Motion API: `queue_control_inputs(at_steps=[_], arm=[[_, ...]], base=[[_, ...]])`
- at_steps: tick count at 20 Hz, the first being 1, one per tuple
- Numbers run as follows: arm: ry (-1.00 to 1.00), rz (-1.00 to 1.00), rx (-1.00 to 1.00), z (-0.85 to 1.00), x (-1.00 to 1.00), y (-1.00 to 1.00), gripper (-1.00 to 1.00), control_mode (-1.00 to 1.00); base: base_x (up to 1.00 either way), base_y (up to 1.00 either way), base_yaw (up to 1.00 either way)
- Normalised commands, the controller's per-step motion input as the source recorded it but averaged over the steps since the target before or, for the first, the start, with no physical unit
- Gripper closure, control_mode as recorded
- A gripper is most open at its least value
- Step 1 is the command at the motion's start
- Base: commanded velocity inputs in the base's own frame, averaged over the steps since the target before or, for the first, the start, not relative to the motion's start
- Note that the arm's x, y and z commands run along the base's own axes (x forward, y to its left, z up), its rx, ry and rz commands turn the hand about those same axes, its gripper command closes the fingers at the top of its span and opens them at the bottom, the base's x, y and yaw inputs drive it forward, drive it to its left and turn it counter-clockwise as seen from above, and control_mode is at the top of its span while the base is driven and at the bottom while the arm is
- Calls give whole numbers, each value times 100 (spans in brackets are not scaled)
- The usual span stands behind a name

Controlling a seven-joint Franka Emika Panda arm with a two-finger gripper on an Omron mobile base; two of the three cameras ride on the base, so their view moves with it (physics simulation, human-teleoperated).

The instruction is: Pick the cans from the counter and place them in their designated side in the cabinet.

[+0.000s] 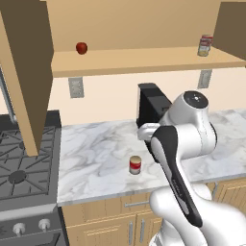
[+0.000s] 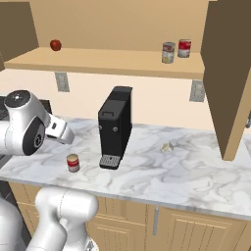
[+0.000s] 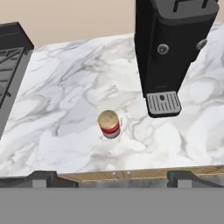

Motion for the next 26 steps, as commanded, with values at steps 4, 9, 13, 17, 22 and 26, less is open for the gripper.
queue_control_inputs(at_steps=[4, 9, 13, 17, 22, 26], arm=[[0, 0, 0, -20, 25, 5, -100, -100], [1, 0, 0, -17, 28, 7, -100, -100], [3, 0, 0, -20, 25, 6, -100, -100], [6, 0, 0, -23, 20, 6, -100, -100], [7, 0, 0, -25, 17, 6, -100, -100], [6, 0, 0, -25, 14, 5, -100, -100]], base=[[0, 0, 0], [0, 0, 0], [0, 0, 0], [0, 0, 0], [0, 0, 0], [0, 0, 0]])
